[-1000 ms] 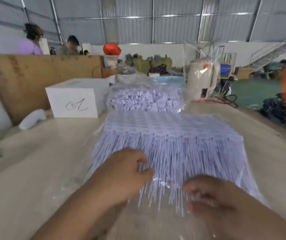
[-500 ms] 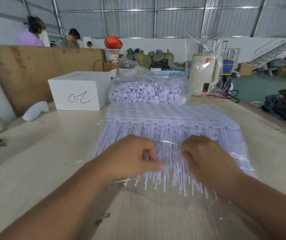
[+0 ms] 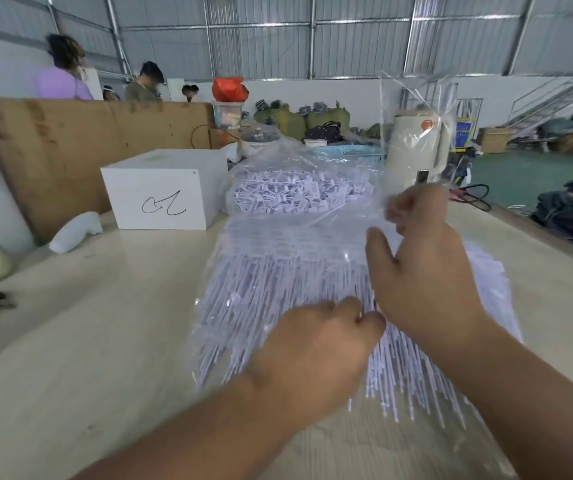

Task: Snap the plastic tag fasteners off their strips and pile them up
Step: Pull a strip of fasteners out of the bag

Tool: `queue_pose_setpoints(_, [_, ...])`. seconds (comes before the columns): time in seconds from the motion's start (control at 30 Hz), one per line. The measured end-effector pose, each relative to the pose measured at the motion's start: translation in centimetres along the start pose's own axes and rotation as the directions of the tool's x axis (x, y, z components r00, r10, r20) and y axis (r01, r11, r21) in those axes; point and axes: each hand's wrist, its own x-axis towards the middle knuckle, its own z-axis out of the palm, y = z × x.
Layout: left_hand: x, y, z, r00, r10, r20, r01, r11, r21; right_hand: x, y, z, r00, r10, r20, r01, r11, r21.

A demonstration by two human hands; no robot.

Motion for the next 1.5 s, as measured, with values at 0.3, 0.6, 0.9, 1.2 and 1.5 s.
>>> queue_pose_setpoints(0.3, [0.7, -9.1, 3.0, 0.866, -0.495, 0.073, 0.487, 0.867, 0.106, -4.4, 1.3, 2.6, 0.721, -0.157, 0.674, 0.333, 0.933, -0.138])
queue_pose_setpoints(0.6, [-0.2, -11.1, 1.5, 0.912, -0.407, -0.055, 0.410, 0.909, 0.074, -3.4, 4.0, 2.5, 0.627, 0.095, 0.773, 0.234, 0.924, -0.303])
queue_pose_setpoints(0.9, [-0.8, -8.9, -2.9, 0.956, -0.290, -0.035, 0.214, 0.777, -0.592, -2.1, 3.3, 1.3, 0.723, 0.045, 0.689, 0.176, 0.953, -0.247])
queue_pose_setpoints(1.2, [-1.0, -9.0, -3.7, 0.914, -0.404, 0.046, 0.217, 0.389, -0.895, -0.6, 2.6, 1.5, 0.883, -0.229, 0.409, 0.289, 0.953, -0.091])
queue_pose_setpoints(1.5, [-1.5, -9.8, -1.2, 0.881, -0.473, 0.012, 0.405, 0.740, -0.536, 0.2, 2.5, 0.3, 0.894, -0.298, 0.334, 0.363, 0.920, -0.149])
